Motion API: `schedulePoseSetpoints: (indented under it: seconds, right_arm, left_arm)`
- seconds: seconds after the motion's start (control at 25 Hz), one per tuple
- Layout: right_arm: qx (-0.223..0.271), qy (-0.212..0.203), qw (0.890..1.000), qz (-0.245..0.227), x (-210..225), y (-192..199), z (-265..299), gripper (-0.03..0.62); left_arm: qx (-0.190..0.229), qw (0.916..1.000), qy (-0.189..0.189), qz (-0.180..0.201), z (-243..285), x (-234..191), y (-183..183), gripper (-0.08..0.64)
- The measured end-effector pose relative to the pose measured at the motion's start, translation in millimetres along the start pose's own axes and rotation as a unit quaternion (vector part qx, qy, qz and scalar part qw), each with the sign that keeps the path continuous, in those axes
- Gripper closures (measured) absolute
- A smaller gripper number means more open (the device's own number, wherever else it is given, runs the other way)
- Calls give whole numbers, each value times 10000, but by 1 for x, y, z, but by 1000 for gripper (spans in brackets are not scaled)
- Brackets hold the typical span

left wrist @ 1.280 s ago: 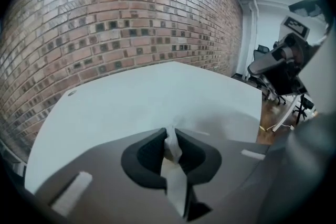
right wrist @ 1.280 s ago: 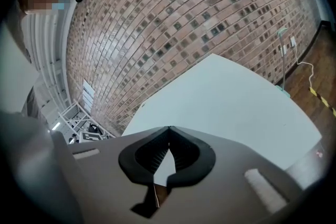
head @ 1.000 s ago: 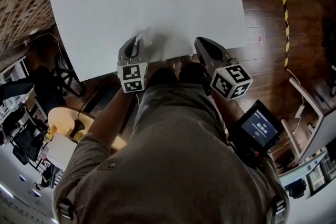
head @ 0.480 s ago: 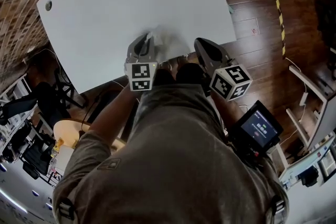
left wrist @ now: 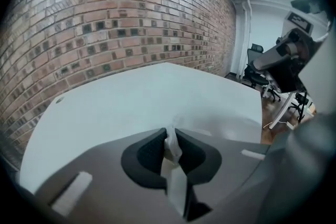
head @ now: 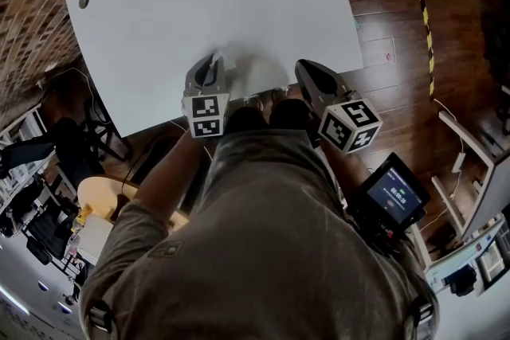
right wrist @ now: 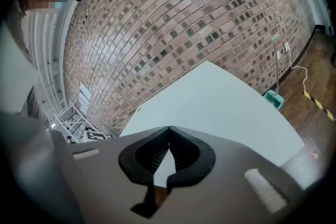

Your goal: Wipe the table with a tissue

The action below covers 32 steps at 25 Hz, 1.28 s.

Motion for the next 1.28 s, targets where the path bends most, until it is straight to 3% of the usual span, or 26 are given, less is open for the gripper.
schedulePoseSetpoints:
  seconds: [0.24, 0.52, 0.96, 1.28]
  right_arm:
    - [-126, -237, 9995, -191, -14, -4, 17, 580]
    - [-187, -429, 9984, -318, -18, -8, 24, 580]
    - [-409, -1056, 9925, -451, -31, 7, 30, 580]
    - [-364, -1054, 9915, -678, -85, 38, 18, 580]
  left_arm:
    - [-5, 9987, -433, -265, -15, -32, 15, 531]
    - [124, 9963, -505, -685, -21, -34, 18, 532]
    - [610, 9797, -877, -1693, -89, -24, 25, 532]
    - [928, 9739, -715, -1944, -131, -43, 60, 532]
Point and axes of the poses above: the fingertips, and each gripper's own axes: z forward along the fingers, x to its right, y out of its underside, the point moved 9 cm from there along -z, backward along the fingers, and after that the axes turned 13 degrees about -z, right-handed, at the moved point
